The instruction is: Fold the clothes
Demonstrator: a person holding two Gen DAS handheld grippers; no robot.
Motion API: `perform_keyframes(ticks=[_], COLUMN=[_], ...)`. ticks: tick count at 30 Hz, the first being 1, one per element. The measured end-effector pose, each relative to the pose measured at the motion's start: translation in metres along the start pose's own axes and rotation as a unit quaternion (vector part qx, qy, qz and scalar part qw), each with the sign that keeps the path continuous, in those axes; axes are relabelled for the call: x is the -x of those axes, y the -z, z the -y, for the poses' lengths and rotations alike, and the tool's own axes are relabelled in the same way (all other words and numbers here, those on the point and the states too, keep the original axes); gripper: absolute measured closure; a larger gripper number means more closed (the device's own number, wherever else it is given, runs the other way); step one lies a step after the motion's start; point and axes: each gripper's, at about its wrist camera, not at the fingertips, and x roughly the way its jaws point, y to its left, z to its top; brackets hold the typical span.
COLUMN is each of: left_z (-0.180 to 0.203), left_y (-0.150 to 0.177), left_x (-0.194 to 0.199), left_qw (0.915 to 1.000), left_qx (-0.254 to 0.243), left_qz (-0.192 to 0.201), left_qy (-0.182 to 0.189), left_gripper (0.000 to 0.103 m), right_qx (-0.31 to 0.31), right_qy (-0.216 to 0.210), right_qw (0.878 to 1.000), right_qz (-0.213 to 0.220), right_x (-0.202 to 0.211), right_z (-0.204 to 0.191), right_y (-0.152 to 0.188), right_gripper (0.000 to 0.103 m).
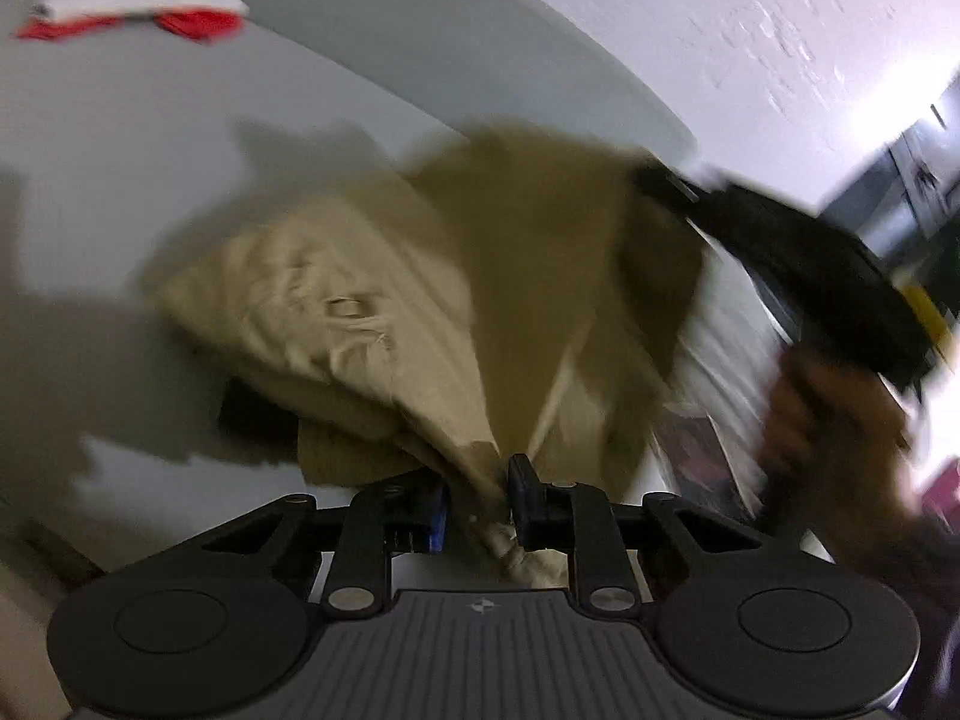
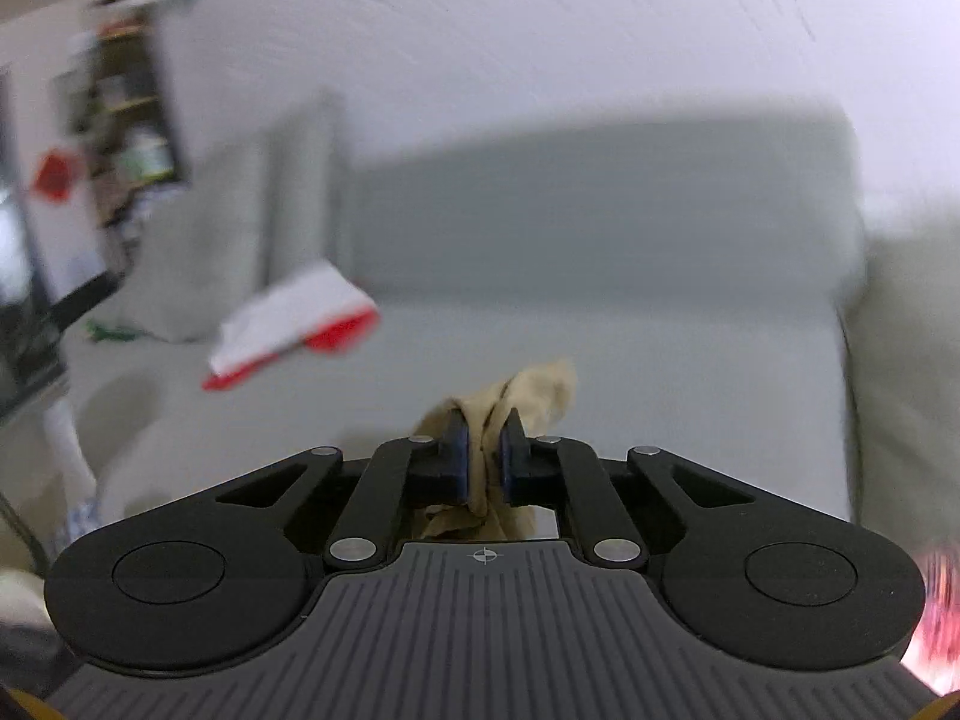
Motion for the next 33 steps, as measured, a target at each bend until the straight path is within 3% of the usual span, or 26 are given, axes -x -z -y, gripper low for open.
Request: perform_keyframes(ticks=[2, 4, 7, 8, 10, 13, 15, 17, 18, 19, 20, 22, 24, 25, 26, 28, 31, 33], left_z=[0.011, 0.013, 0.012, 0.012, 0.016, 0.023, 0.023, 0.019, 0.016, 0.011, 0.006, 0.005, 0.004, 0.002, -0.002, -0.007, -0.013, -0.015], left_y=[0.003, 0.002, 0.002, 0.002, 0.003, 0.010, 0.007, -0.008, -0.018, -0.027, -0.035, -0.034, -0.017, -0.008, -0.001, 0.002, -0.001, -0.002], left_x=[-0.014, -0.018, -0.010, -0.006, 0.012, 0.050, 0.074, 0.081, 0.078, 0.069, 0.058, 0.032, 0.006, -0.002, -0.003, -0.002, -0.001, 0.002], left_qw=[0.9995, 0.9991, 0.9979, 0.9970, 0.9940, 0.9853, 0.9771, 0.9712, 0.9694, 0.9686, 0.9676, 0.9570, 0.9370, 0.9283, 0.9262, 0.9331, 0.9439, 0.9530], left_qx=[-0.025, -0.032, -0.056, -0.070, -0.104, -0.164, -0.199, -0.217, -0.220, -0.224, -0.231, -0.284, -0.346, -0.367, -0.372, -0.354, -0.325, -0.299], left_qz=[-0.010, -0.011, -0.022, -0.030, -0.033, -0.007, 0.044, 0.093, 0.109, 0.108, 0.101, 0.059, 0.000, -0.012, -0.002, 0.014, 0.025, 0.027], left_qy=[-0.019, -0.024, -0.022, -0.018, -0.001, 0.048, 0.061, 0.029, 0.008, -0.002, -0.002, -0.012, -0.046, -0.059, -0.064, -0.065, -0.051, -0.038], left_gripper=[0.082, 0.079, 0.071, 0.070, 0.069, 0.064, 0.063, 0.065, 0.068, 0.078, 0.091, 0.093, 0.095, 0.095, 0.095, 0.095, 0.094, 0.094], right_qx=[0.022, -0.009, -0.081, -0.104, -0.127, -0.121, -0.111, -0.108, -0.094, -0.065, -0.035, 0.027, 0.087, 0.110, 0.133, 0.168, 0.154, 0.111], right_qy=[0.049, 0.119, 0.179, 0.165, 0.151, 0.153, 0.147, 0.127, 0.106, 0.087, 0.067, 0.021, -0.026, -0.028, -0.029, -0.008, 0.051, 0.074], right_qw=[0.999, 0.990, 0.967, 0.969, 0.972, 0.978, 0.981, 0.985, 0.988, 0.993, 0.995, 0.997, 0.993, 0.988, 0.980, 0.968, 0.970, 0.975], right_qz=[-0.006, -0.073, -0.161, -0.154, -0.125, -0.074, -0.056, -0.050, -0.052, -0.056, -0.060, -0.065, -0.075, -0.109, -0.143, -0.185, -0.182, -0.178], right_x=[-0.017, -0.043, -0.062, -0.053, -0.029, 0.014, 0.032, 0.040, 0.043, 0.042, 0.041, 0.036, 0.027, 0.018, 0.009, -0.002, 0.003, 0.005], right_z=[0.002, 0.021, 0.051, 0.057, 0.060, 0.058, 0.054, 0.045, 0.039, 0.026, 0.013, -0.013, -0.038, -0.045, -0.053, -0.060, -0.051, -0.037], right_y=[0.001, 0.013, 0.024, 0.024, 0.023, 0.023, 0.026, 0.032, 0.036, 0.039, 0.041, 0.048, 0.055, 0.063, 0.070, 0.082, 0.078, 0.072], right_gripper=[0.089, 0.059, 0.058, 0.054, 0.036, 0.030, 0.031, 0.056, 0.087, 0.098, 0.098, 0.098, 0.097, 0.096, 0.096, 0.095, 0.095, 0.093])
